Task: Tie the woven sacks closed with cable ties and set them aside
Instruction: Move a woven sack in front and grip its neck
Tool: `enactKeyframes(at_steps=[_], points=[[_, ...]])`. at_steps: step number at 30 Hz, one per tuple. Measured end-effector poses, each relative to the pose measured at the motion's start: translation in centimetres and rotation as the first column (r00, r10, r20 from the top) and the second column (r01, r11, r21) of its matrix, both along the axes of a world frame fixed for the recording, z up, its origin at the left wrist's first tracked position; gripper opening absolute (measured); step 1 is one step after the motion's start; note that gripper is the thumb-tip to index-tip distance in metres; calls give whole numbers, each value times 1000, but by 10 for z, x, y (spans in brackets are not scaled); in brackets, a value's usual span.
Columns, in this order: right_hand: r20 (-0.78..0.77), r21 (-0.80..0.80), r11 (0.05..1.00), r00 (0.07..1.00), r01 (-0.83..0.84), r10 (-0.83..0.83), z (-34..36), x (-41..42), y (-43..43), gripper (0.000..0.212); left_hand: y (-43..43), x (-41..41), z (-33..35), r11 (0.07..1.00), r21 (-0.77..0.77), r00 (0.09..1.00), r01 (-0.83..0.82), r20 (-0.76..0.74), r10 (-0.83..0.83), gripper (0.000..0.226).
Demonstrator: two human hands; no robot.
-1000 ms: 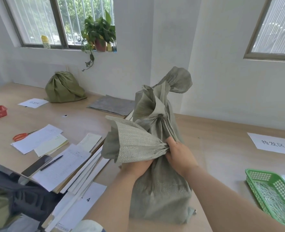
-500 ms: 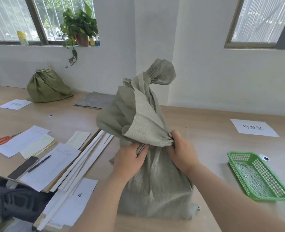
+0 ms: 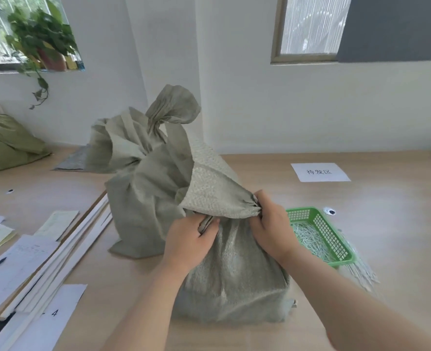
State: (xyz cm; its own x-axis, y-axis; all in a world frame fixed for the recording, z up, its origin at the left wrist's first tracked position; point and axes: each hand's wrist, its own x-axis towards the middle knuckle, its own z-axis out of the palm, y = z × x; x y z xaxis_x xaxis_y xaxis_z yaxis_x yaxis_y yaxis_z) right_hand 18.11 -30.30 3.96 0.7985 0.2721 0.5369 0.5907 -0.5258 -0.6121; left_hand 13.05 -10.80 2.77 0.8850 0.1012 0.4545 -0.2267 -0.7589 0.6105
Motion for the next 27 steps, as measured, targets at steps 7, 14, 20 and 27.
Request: enactKeyframes(at_steps=[7, 14, 20, 27], points=[[-76, 82, 996, 997, 31, -25, -2, 12, -83, 34, -85, 19, 1, 999, -38, 1000, 13, -4, -13, 47], [-133, 137, 990, 991, 42, -23, -16, 25, -129, 22, -127, 35, -10, 998, -45, 998, 49, -47, -51, 49], [-189, 155, 984, 980, 89, -59, -24, 38, -127, 29, -131, 56, -22, 983, -146, 992, 110, -48, -118, 53], [-230, 139, 989, 973, 53, -20, -25, 47, -121, 12, -122, 93, -16, 995, 59, 907, 85, -419, -52, 96]])
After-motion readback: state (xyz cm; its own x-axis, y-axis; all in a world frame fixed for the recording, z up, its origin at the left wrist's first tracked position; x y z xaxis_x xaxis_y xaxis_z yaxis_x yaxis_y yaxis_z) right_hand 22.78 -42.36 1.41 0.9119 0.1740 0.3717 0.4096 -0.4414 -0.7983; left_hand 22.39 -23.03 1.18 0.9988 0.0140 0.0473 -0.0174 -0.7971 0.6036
